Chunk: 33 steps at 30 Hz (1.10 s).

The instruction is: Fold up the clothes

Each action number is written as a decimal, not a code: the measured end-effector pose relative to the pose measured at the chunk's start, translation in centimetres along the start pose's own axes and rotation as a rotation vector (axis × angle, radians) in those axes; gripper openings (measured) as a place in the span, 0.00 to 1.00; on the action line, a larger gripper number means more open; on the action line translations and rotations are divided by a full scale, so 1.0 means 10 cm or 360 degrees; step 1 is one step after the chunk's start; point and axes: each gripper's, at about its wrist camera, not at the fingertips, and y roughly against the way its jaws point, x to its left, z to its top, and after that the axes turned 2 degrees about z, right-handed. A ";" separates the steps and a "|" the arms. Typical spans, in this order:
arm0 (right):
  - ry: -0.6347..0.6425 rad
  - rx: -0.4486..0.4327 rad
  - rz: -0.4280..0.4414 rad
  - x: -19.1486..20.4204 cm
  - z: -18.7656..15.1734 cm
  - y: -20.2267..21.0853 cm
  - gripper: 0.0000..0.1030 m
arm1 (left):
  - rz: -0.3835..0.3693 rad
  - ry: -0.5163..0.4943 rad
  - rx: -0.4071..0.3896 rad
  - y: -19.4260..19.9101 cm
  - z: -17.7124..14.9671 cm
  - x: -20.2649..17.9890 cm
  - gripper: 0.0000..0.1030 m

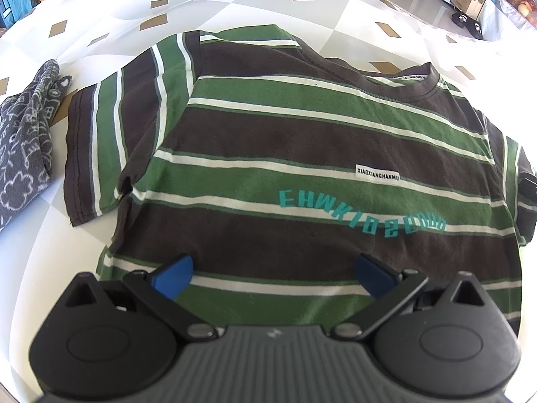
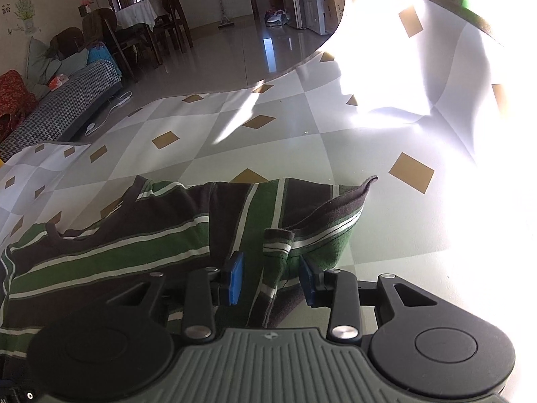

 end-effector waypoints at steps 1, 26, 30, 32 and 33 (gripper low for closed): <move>-0.0010 -0.0002 -0.0006 -0.01 0.00 -0.02 0.24 | -0.0001 -0.0002 0.0001 0.00 0.00 0.00 1.00; 0.0803 0.0235 0.0719 0.89 -0.38 0.35 0.09 | 0.0025 0.0020 -0.0014 0.02 0.03 0.04 1.00; 0.0779 0.0361 0.0658 0.82 -0.43 0.24 0.12 | 0.0029 0.0026 -0.0017 0.03 0.04 0.05 1.00; 0.0692 0.0347 0.0696 0.75 -0.37 0.26 0.16 | 0.0029 0.0031 -0.0018 0.03 0.05 0.06 1.00; 0.0652 0.0337 0.0714 0.72 -0.34 0.27 0.18 | 0.0030 0.0032 -0.0020 0.03 0.05 0.06 1.00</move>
